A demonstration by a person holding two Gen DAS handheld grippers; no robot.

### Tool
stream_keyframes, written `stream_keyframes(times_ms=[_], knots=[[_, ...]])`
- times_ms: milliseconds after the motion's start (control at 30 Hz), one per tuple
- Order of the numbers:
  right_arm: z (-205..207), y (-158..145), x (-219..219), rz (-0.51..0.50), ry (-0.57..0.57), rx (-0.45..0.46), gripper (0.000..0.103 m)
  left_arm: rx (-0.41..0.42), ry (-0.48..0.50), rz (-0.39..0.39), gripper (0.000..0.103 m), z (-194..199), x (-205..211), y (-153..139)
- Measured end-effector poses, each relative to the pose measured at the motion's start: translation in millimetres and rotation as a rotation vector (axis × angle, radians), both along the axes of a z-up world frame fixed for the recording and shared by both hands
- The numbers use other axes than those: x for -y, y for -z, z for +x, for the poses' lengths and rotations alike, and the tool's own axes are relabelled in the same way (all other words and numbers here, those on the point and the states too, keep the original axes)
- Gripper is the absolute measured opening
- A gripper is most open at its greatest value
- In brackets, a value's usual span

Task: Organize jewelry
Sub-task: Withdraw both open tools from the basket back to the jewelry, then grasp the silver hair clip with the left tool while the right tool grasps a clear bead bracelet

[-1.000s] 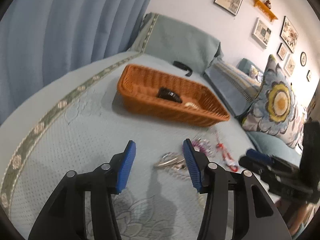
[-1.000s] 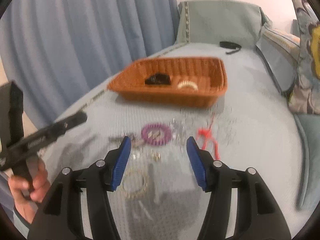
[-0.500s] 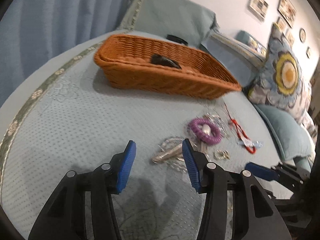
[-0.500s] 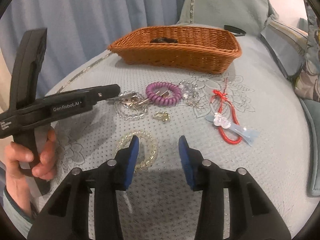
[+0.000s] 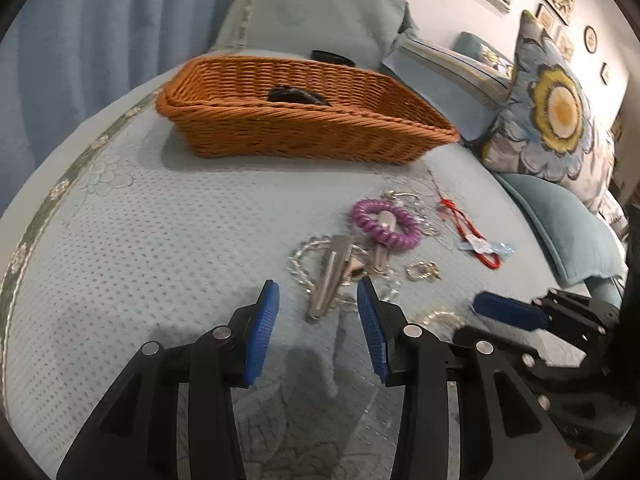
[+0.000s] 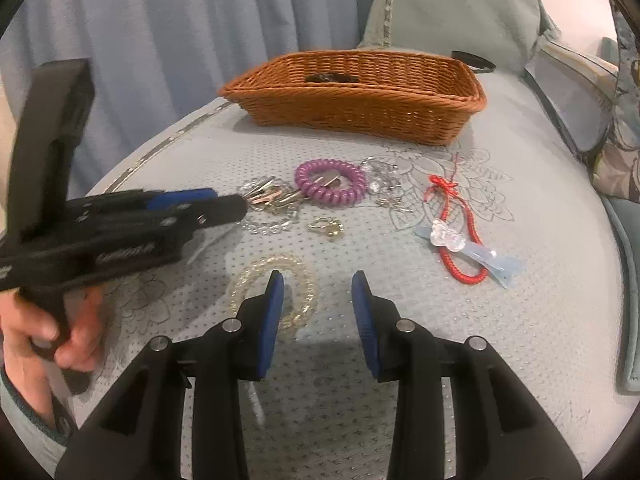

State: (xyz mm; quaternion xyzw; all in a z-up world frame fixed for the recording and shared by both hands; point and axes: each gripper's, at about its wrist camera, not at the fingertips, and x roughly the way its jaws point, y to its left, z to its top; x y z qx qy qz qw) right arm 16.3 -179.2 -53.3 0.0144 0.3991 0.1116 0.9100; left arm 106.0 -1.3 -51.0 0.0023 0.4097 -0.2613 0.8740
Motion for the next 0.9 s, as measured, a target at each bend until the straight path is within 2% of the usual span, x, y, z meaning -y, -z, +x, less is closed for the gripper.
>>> stream_keyframes(times_ms=[133, 267, 300, 400, 567, 767, 900], knots=[[1.4, 1.6, -6.0, -0.025, -0.010, -0.006, 0.032, 0.018, 0.007, 0.032, 0.038, 1.1, 6.1, 0.2], [4.4, 5.1, -15.4, -0.077, -0.009, -0.012, 0.032, 0.017, 0.008, 0.039, 0.015, 2.8, 9.5, 0.8], [4.2, 5.3, -17.6, -0.089, -0.008, -0.007, 0.030, 0.019, 0.006, 0.050, 0.014, 2.6, 10.4, 1.3], [2.2, 5.5, -21.0, -0.108, -0.017, 0.005, 0.009, 0.022, 0.008, 0.043, 0.012, 1.3, 9.3, 0.0], [0.2, 3.6, -15.3, -0.079, -0.014, 0.016, 0.008, 0.012, -0.007, -0.007, 0.012, -0.4, -2.1, -3.1], [-2.4, -1.5, -7.4, -0.034, 0.004, 0.041, 0.008, 0.018, -0.018, -0.104, 0.012, -4.6, -20.9, -15.0], [-4.7, -5.7, -5.7, -0.024, 0.008, 0.065, 0.008, 0.022, -0.021, -0.122, 0.012, -5.7, -22.6, -18.0]])
